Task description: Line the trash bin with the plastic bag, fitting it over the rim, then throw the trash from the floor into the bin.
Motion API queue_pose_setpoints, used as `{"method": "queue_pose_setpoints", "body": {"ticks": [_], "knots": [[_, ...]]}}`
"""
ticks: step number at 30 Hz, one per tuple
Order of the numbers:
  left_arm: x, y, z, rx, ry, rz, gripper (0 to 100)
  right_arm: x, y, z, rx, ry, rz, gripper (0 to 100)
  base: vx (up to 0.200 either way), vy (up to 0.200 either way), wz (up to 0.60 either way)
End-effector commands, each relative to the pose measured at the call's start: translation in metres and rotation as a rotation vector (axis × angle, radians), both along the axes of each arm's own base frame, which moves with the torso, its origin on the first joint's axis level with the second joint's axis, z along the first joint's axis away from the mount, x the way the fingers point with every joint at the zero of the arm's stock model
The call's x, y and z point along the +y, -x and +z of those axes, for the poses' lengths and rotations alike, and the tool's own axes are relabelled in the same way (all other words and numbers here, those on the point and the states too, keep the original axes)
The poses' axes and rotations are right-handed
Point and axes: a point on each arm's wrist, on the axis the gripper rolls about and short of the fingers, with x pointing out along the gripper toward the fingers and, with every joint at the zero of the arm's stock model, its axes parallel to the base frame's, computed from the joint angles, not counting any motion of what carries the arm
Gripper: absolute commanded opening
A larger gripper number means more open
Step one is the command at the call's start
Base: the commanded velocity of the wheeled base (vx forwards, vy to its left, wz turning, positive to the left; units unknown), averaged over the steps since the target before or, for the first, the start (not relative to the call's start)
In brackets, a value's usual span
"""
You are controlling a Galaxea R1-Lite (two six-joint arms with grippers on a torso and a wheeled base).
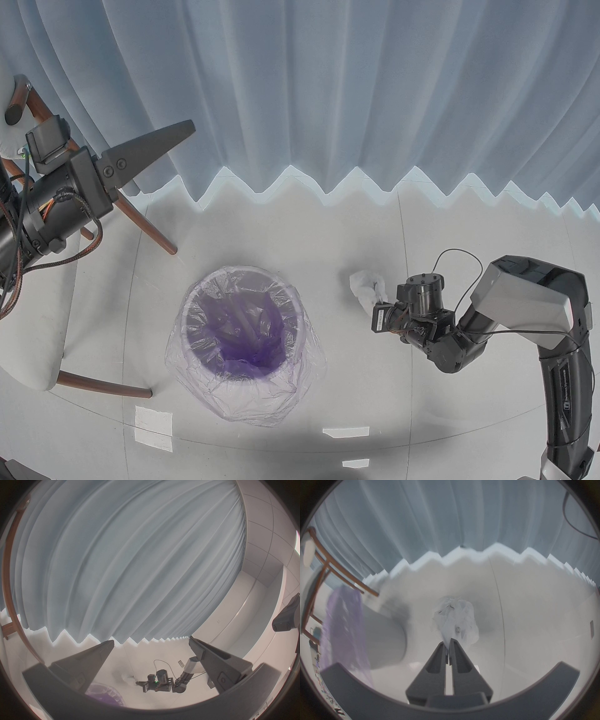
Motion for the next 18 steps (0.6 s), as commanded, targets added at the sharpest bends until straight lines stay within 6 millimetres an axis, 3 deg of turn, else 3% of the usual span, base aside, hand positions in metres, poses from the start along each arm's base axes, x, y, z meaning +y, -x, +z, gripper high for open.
{"method": "queue_pose_setpoints", "body": {"ticks": [1,6,11,14,18], "knots": [[0.0,-0.001,-0.001,0.002,-0.001,-0.001,100,-0.005,0.036,0.064,-0.23,-0.125,0.036,0,0.0,0.0,0.0],[0.0,-0.001,0.001,0.0,0.005,-0.002,100,0.002,0.059,0.084,-0.482,-0.249,0.101,0,0.0,0.0,0.0],[-0.001,0.0,0.001,0.0,0.005,-0.008,100,0.013,0.088,0.121,-0.525,-0.325,0.172,0,0.0,0.0,0.0],[-0.003,0.0,0.0,0.002,0.004,-0.017,100,0.027,0.099,0.135,-0.549,-0.373,0.222,0,0.0,0.0,0.0],[-0.01,0.002,-0.001,0.007,0.001,-0.046,100,0.071,0.126,0.141,-0.503,-0.52,0.345,0,0.0,0.0,0.0]]}}
